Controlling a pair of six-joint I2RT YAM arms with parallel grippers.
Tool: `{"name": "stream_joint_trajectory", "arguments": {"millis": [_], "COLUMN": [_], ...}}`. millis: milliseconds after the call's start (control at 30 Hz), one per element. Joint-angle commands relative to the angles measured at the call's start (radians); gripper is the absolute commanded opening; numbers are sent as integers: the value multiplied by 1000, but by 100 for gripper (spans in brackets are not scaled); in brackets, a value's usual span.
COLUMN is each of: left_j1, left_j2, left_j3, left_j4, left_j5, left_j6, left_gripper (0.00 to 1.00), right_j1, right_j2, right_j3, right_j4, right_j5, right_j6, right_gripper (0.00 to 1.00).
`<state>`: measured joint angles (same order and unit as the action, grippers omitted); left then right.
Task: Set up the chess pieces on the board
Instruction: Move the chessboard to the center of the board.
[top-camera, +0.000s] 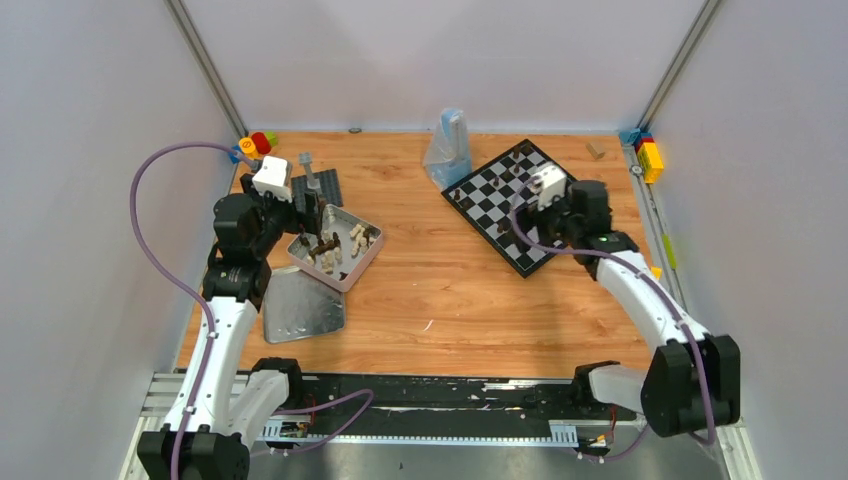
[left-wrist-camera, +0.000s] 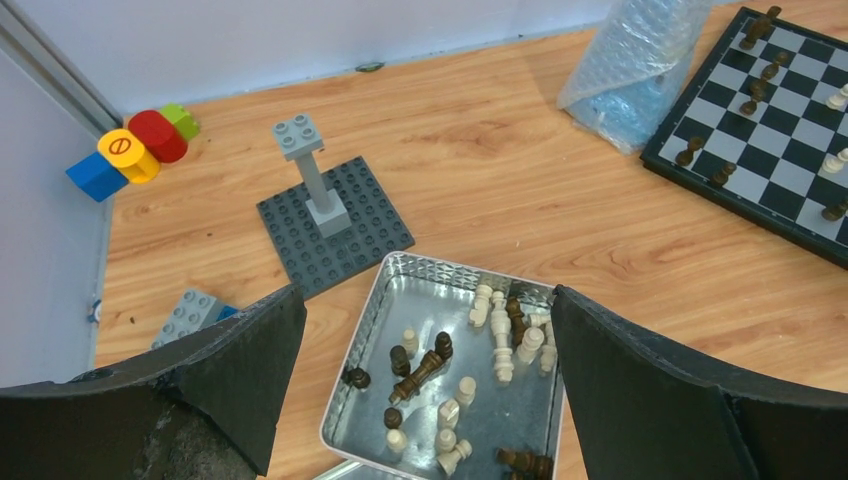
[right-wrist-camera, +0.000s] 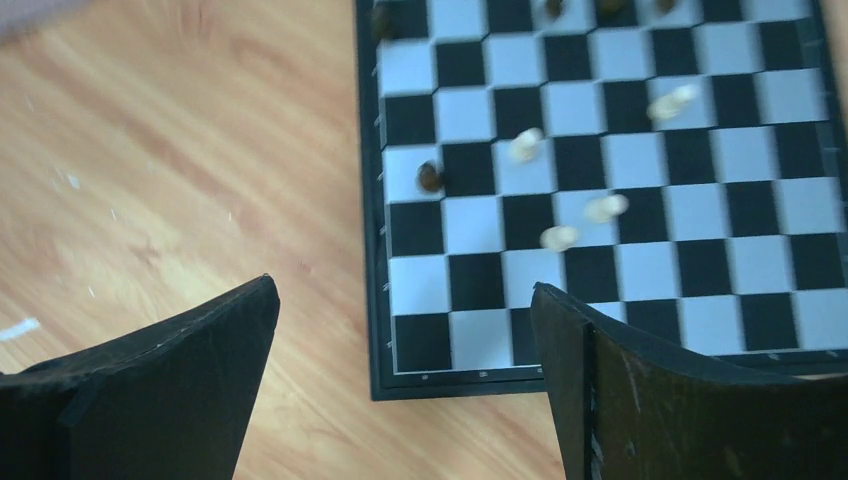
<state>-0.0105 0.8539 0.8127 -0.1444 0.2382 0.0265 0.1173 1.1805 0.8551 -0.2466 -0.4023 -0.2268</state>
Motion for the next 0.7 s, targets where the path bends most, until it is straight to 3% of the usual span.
{"name": "stream_joint_trajectory", "arguments": {"millis": [0,100,367,667], "left_j1": [6,6,6,6], "left_j2": [3,2,3,4], "left_j3": [10,8,1,-4], "left_j4": [9,10,17,23], "left_j5": [27,30,33,30], "left_j6": [8,10,9,11], "left_gripper": [100,100,100,100], "right_j1": [184,260,347,391], "right_j2": [76,148,377,466], "right_j3": [-33,-41,3,2], "right_j4": [-48,-24,-2,24], "right_j5": [250,353,573,702], "right_j6": [-193,-214,-201,-215], "right_gripper": [100,99,84,58]}}
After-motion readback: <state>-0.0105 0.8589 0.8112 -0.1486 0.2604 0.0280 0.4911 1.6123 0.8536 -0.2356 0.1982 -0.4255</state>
